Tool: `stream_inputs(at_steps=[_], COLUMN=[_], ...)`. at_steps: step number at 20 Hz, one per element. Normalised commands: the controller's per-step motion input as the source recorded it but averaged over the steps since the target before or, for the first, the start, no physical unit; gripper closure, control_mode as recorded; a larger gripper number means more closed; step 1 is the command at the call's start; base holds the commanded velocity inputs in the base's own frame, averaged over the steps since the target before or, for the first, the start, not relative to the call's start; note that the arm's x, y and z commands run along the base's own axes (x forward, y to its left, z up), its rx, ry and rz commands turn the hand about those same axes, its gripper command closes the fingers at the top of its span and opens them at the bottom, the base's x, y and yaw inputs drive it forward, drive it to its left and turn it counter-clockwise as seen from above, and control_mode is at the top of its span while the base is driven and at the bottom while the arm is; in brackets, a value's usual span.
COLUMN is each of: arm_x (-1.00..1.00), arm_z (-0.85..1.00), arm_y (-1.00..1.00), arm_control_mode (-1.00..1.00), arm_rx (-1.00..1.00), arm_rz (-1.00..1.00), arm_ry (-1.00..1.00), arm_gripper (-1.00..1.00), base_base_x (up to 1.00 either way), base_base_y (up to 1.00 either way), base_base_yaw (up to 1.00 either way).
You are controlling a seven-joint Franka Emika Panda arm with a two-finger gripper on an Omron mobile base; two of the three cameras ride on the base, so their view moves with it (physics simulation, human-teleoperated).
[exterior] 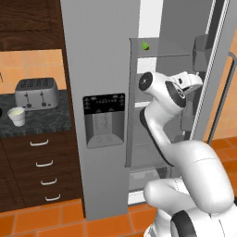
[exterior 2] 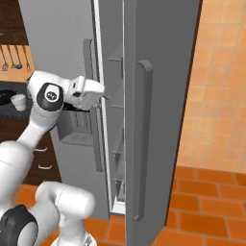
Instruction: Grab a lemon wedge from the fridge and one ice cube from the ice bowl, and put them in the glass of lemonade.
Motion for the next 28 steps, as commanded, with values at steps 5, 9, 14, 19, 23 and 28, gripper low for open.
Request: stream_inputs(at_steps=[5, 9, 14, 19, 23, 28], arm_x=[0.24, 0.19, 0.12, 0.0, 0.01, 0.01], arm_z=[-0.55, -0.36, -0.16, -0.09, 0.0, 0.0], arm_y=[-0.73, -0.69, -0.89, -1.0, -1.0, -0.81], arm_control_mode=[-1.0, -1.0, -1.0, -1.0, -1.0, -1.0], arm_rx=[0.0, 0.0, 0.0, 0.0, 0.0, 0.0], arm_rz=[-0.01, -0.01, -0.02, -0.1, -0.11, -0.02], arm_ry=[0.11, 0.13, 0.1, 0.06, 0.02, 0.01], arm_gripper=[-1.0, -1.0, -1.0, -1.0, -1.0, -1.0], base_base_x=[0.0, 0.0, 0.0, 0.0, 0.0, 0.0], base_base_y=[0.0, 0.0, 0.0, 0.0, 0.0, 0.0], base_base_yaw=[0.0, 0.0, 0.0, 0.0, 0.0, 0.0])
